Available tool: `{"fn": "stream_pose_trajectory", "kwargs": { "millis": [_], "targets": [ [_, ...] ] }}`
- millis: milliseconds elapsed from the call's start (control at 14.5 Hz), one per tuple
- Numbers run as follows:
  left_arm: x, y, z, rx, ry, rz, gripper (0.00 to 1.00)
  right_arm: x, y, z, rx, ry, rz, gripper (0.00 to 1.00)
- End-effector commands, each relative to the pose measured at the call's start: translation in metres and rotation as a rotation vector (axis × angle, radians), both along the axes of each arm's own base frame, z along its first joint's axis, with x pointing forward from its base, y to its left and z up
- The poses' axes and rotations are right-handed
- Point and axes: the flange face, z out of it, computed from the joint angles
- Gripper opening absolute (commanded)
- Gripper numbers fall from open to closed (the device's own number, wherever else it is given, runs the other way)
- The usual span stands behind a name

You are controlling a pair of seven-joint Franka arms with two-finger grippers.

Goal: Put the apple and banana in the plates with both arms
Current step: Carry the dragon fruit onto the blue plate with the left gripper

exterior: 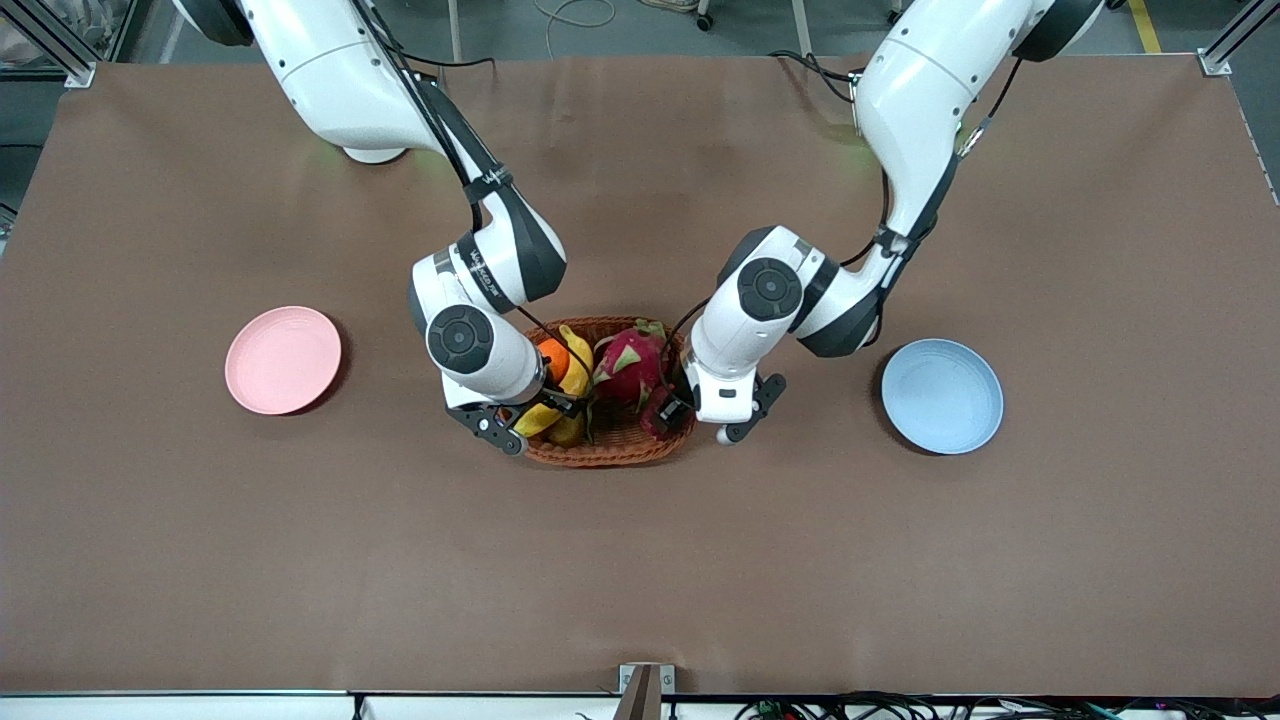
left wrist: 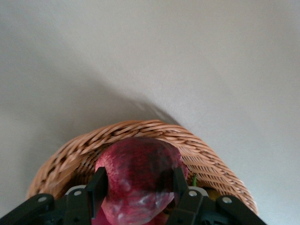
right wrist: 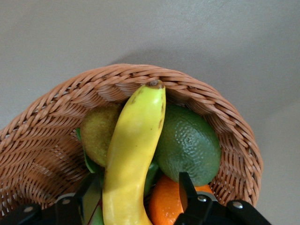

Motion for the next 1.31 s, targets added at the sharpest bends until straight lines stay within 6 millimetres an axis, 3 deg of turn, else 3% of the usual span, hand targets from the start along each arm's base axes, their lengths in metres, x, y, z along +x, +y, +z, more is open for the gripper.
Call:
{"fn": "stream_pose_trajectory", "kwargs": {
  "millis": [0, 138, 483, 897, 1034, 1241],
  "targets": [
    [0.008, 0.033, 0.060, 0.047, -0.015, 0.010, 0.00, 0.006, 0.007, 0.001, 0.032, -0.003, -0.032, 0.76],
    [0.012, 0.064, 0.067, 0.139, -0.004, -0.048, 0.00, 0.006, 0.007, 0.001, 0.034, -0.004, -0.033, 0.76],
    [0.036, 0.181, 0.071, 0.303, 0.087, -0.223, 0.01, 0.007, 0.009, -0.005, 0.033, -0.002, -0.033, 0.72],
    [0.047, 0.313, 0.023, 0.315, 0.259, -0.336, 0.02, 0.008, 0.010, -0.007, 0.035, -0.006, -0.033, 0.57],
    [0.048, 0.345, 0.001, 0.295, 0.285, -0.375, 0.02, 0.008, 0.010, -0.007, 0.035, -0.005, -0.030, 0.51],
    [0.049, 0.362, -0.021, 0.275, 0.315, -0.382, 0.06, 0.011, 0.012, 0.002, 0.041, -0.022, -0.007, 0.34]
  ]
}}
